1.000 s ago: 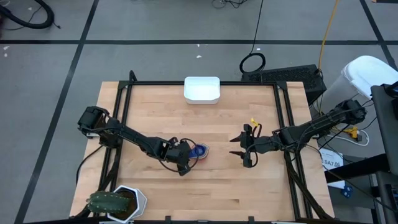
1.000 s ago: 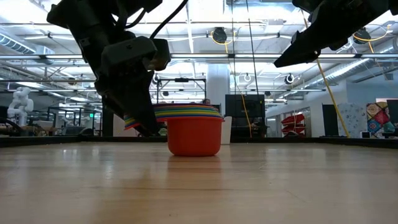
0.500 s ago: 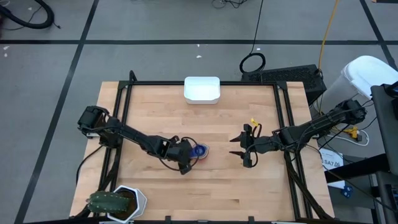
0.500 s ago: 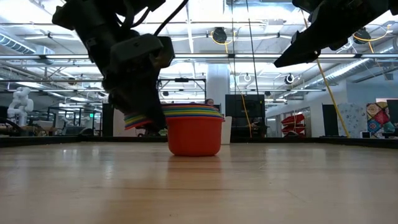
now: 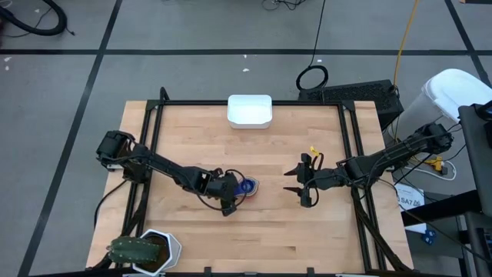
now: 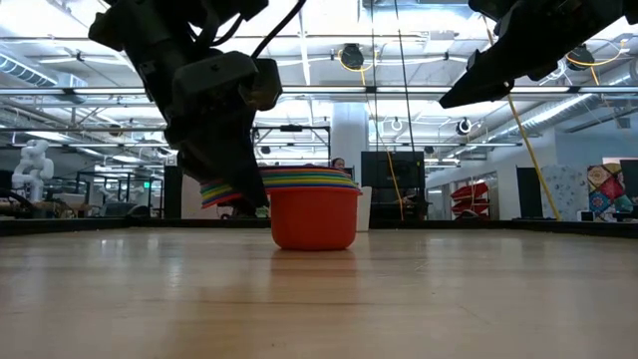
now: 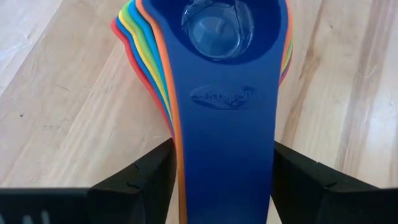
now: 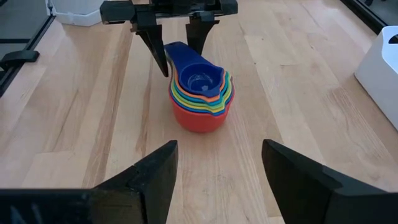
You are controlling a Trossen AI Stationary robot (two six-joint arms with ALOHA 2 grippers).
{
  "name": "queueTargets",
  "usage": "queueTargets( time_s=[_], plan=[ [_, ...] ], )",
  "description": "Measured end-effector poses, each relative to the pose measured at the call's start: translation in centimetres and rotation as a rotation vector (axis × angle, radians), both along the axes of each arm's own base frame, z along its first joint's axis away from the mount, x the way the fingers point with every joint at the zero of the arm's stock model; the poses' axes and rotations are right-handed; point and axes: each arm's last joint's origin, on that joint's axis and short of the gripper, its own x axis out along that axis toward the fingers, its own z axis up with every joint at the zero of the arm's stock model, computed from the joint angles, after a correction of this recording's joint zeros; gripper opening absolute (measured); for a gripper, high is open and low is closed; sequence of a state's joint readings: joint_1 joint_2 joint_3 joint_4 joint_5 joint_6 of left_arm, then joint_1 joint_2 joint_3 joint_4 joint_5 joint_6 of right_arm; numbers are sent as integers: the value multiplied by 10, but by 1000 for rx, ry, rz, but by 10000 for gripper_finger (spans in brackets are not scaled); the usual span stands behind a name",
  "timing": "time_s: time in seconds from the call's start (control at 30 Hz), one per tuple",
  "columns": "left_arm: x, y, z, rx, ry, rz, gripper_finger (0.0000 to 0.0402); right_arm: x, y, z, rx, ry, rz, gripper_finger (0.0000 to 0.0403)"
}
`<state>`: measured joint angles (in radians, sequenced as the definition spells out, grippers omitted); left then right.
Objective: Nest measuring cups in basket
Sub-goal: Put the nested measuring cups into the white bin
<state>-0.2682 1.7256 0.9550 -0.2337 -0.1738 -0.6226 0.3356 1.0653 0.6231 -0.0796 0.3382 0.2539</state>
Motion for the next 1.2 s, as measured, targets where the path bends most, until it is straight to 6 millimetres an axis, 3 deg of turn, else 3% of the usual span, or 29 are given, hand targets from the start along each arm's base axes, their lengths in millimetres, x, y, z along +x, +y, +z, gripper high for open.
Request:
queueTargets(
  time_s=[0.97,1.2],
  plan=[
    [-4,2,-3,28,58,-54,226,0,0,0,-1,0,1,224],
    [-4,2,-3,56,59,-98,159,0,0,0,0,0,0,224]
  ],
)
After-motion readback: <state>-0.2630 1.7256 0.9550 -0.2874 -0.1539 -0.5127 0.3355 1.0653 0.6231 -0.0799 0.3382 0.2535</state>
